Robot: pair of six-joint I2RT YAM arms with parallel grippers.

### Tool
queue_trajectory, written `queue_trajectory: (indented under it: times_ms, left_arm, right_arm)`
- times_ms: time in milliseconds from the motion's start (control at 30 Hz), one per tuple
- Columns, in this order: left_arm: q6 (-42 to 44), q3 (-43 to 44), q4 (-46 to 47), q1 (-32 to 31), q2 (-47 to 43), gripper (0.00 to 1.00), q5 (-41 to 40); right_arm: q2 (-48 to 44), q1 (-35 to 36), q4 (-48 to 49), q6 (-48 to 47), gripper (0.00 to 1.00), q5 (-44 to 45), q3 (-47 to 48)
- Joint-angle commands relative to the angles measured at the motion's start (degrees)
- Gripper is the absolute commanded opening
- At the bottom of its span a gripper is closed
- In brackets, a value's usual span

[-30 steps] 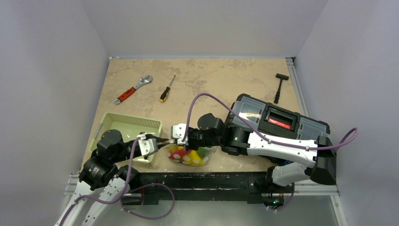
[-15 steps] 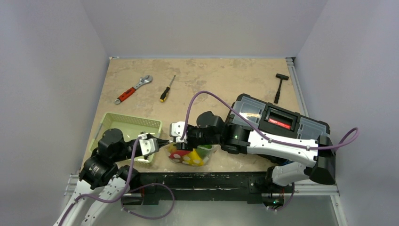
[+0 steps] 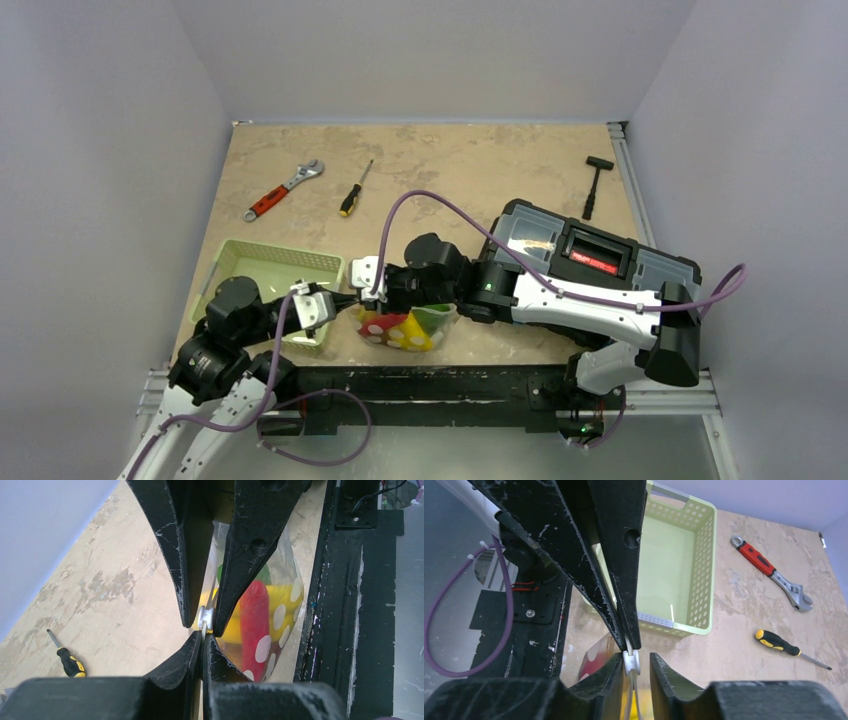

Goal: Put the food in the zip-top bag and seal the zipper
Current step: Zip the zipper food storage bag at the center of the board.

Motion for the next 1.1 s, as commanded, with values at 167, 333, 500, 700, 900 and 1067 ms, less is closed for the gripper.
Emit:
queue_trajectory:
  times_ms: [167, 333, 500, 700, 900, 1067]
  left_arm:
    - [-1.38, -0.74, 3.82, -0.2, -1.16, 0.0, -2.44]
    - [-1.62, -0.76, 3.32, -0.12, -1.29, 0.0, -5.2]
    - [-1.89, -0.75, 2.95, -0.14, -1.54, 0.0, -9.33]
    - [-2.34, -0.59, 2.86, -0.17, -1.5, 0.0, -16.05]
    - [-2.87, -0.54, 3.24, -0.18, -2.27, 0.0, -20.95]
    - [-4.36, -0.23, 2.1, -0.19, -2.57, 0.0, -31.82]
  right_arm:
    - [-0.99, -0.06, 1.53, 0.92, 0.07, 0.05, 2.26]
    - [-1.82, -0.06, 2.07, 1.48, 0.0, 0.63, 1.37]
    - [-3.96, -0.05, 2.14, 2.48, 0.0, 1.13, -0.84]
    - [-6.92, -0.06, 1.26, 3.9, 0.0, 3.37, -3.78]
    - [-8.19, -0.19, -1.05, 5.36, 0.0, 5.19, -4.77]
    - [-10.95, -0.46, -2.87, 6.58, 0.0, 7.58, -6.38]
